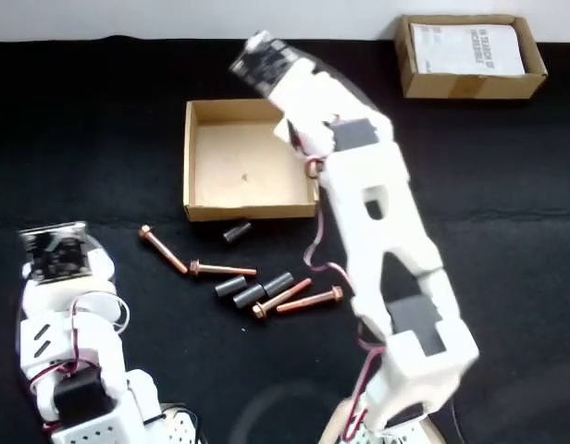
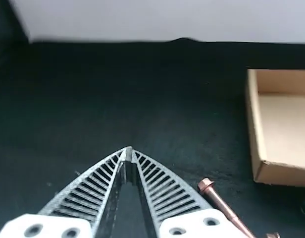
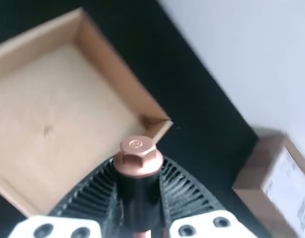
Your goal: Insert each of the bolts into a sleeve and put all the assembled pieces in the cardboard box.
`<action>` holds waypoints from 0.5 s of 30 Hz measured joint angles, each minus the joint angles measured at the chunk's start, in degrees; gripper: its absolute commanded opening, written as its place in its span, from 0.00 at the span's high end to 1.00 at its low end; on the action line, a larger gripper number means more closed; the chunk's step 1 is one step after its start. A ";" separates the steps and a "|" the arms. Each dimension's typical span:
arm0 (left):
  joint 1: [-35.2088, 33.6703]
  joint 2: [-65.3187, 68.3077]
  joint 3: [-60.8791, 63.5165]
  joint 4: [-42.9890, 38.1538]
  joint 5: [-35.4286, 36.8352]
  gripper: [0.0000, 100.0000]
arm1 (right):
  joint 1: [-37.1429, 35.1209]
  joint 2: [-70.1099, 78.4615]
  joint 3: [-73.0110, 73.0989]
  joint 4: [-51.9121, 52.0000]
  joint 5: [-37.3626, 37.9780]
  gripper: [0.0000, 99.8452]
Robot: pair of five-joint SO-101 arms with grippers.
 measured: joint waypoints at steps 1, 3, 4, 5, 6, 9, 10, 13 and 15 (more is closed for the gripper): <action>-1.32 -0.09 1.32 -0.35 2.46 0.99 | -0.79 2.29 -0.79 -0.09 2.29 0.99; -3.43 -0.09 3.25 -0.79 7.56 0.99 | -2.73 6.51 -2.46 -0.09 6.42 0.99; -4.40 -0.09 4.04 -0.88 9.76 0.99 | -3.69 8.18 -3.08 -0.09 8.09 0.99; -5.36 -0.09 5.10 -1.05 11.87 0.99 | -4.57 9.58 -3.52 -0.09 9.32 0.99; -6.15 -0.09 6.07 -1.05 13.36 0.99 | -5.45 10.81 -3.78 -0.09 10.11 0.99; -8.35 -0.09 9.41 -1.05 17.85 0.99 | -7.47 13.71 -3.96 -0.09 11.08 0.99; -9.05 -0.09 10.37 -1.14 19.08 0.99 | -8.09 14.68 -3.96 -0.09 11.16 0.99; -10.29 -0.09 13.63 -1.67 21.45 0.99 | -9.23 17.14 -3.96 -0.09 11.16 0.99; -10.64 0.00 14.15 -3.52 21.98 0.99 | -9.32 18.29 -3.96 -0.09 11.16 0.99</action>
